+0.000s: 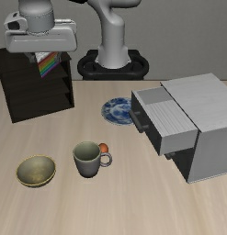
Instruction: Pick up the cake and place it on the top of the cabinet
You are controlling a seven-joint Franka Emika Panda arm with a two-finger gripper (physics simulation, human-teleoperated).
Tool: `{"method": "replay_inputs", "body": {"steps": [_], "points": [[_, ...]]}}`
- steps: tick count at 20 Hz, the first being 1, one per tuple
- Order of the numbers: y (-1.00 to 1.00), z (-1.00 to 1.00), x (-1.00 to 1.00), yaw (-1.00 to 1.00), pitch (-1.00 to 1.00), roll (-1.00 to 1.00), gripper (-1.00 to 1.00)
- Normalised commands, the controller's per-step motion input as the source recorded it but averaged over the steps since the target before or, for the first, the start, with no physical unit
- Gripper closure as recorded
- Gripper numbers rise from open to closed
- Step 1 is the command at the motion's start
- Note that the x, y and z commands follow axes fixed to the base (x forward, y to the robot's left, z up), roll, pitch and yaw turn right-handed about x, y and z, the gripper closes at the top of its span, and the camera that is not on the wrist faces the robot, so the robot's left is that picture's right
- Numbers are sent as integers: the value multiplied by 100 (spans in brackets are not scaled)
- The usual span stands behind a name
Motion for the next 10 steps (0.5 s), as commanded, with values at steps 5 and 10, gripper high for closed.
{"method": "replay_inputs", "body": {"steps": [5,10], "points": [[100,0,0,0,0,0,100],[100,0,0,0,0,0,100]]}}
